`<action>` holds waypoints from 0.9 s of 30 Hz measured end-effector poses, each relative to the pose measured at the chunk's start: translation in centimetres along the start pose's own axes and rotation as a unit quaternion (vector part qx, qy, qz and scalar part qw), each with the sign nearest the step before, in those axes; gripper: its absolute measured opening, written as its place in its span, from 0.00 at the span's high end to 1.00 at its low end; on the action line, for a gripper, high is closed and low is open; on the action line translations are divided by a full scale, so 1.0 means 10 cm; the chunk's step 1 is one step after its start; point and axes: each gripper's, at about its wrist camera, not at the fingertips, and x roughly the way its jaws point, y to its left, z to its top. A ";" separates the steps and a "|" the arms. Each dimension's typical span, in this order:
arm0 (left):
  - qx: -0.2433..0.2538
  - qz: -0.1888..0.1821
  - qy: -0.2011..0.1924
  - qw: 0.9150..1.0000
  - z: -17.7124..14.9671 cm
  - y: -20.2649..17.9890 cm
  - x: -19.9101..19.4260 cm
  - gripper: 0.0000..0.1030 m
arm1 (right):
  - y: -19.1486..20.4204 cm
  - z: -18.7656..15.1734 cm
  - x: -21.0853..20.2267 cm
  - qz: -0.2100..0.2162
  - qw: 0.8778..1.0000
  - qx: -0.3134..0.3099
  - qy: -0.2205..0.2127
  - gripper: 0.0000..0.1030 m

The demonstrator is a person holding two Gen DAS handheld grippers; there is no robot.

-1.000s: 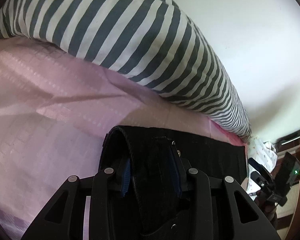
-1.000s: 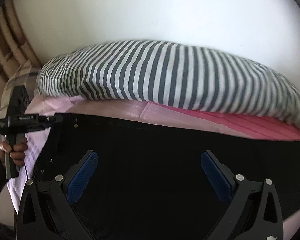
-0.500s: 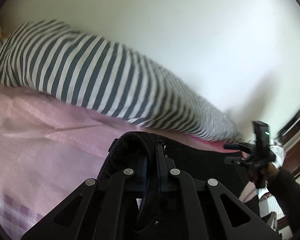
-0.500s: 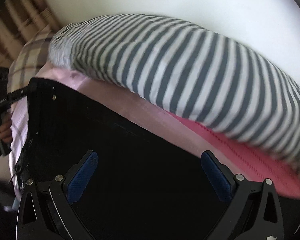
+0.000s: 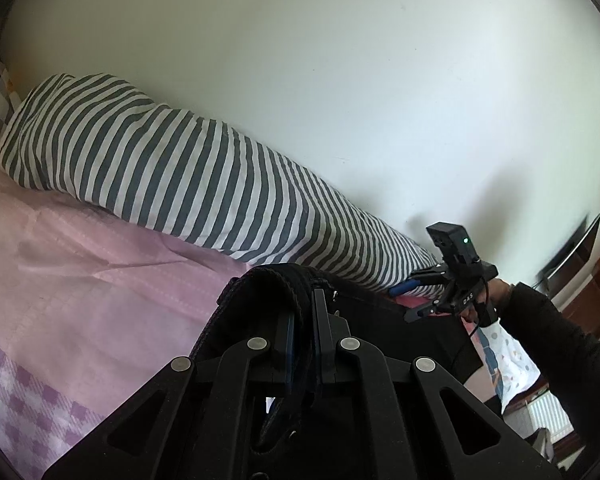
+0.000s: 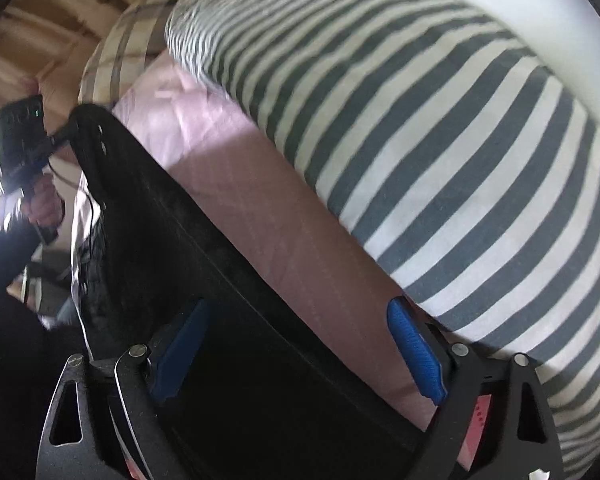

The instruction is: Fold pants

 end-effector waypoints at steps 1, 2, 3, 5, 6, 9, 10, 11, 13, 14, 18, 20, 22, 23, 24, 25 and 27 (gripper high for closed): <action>0.001 0.002 0.001 1.000 -0.02 0.00 -0.01 0.93 | -0.02 -0.01 0.03 0.004 1.000 -0.004 0.012 0.15; 0.002 0.004 0.001 1.000 -0.02 0.01 0.00 0.93 | -0.05 -0.03 0.06 0.007 1.000 -0.008 0.023 0.18; 0.004 0.008 0.001 1.000 -0.03 0.00 -0.02 0.93 | -0.07 -0.06 0.07 0.010 0.999 -0.014 0.031 0.20; 0.006 0.012 0.000 1.000 -0.02 -0.01 -0.04 0.93 | -0.12 -0.11 0.07 0.010 0.999 -0.018 0.045 0.29; 0.007 0.015 0.000 1.000 -0.02 -0.02 -0.05 0.93 | -0.16 -0.16 0.06 0.005 0.998 -0.018 0.052 0.29; 0.005 0.021 0.001 1.000 -0.02 -0.02 -0.03 0.93 | -0.28 -0.28 0.05 -0.006 0.998 -0.006 0.065 0.36; 0.006 0.023 0.000 1.000 -0.02 -0.03 -0.03 0.93 | -0.34 -0.36 0.03 -0.015 0.997 0.000 0.072 0.38; 0.005 0.024 0.000 1.000 -0.02 -0.04 -0.03 0.93 | -0.37 -0.39 0.01 -0.020 0.997 0.002 0.075 0.41; 0.001 0.026 -0.001 1.000 -0.03 -0.04 -0.03 0.93 | -0.46 -0.51 -0.05 -0.030 0.996 0.014 0.081 0.43; 0.001 0.028 -0.002 1.000 -0.03 -0.03 -0.04 0.93 | -0.50 -0.55 -0.07 -0.033 0.996 0.019 0.081 0.45; -0.004 0.032 -0.002 0.999 -0.03 -0.01 -0.04 0.93 | -0.60 -0.70 -0.15 -0.047 0.995 0.039 0.076 0.59; -0.003 0.036 -0.002 0.999 -0.04 -0.02 -0.03 0.93 | -0.60 -0.75 -0.18 -0.053 0.995 0.045 0.073 0.78; 0.002 0.044 -0.001 0.999 -0.04 -0.04 -0.02 0.93 | -0.55 -0.79 -0.21 -0.067 0.995 0.040 0.064 0.86; 0.004 0.045 -0.001 0.999 -0.04 -0.04 -0.01 0.93 | -0.52 -0.80 -0.24 -0.081 0.994 0.036 0.059 0.88; 0.006 0.050 0.000 0.999 -0.04 -0.05 -0.01 0.93 | -0.47 -0.82 -0.25 -0.097 0.993 0.033 0.054 0.89; 0.008 0.058 0.001 0.998 -0.04 -0.05 0.00 0.93 | -0.39 -0.84 -0.28 -0.120 0.991 0.029 0.044 0.89; 0.011 0.065 0.000 0.998 -0.04 -0.05 0.00 0.93 | -0.24 -0.88 -0.32 -0.154 0.987 0.029 0.027 0.89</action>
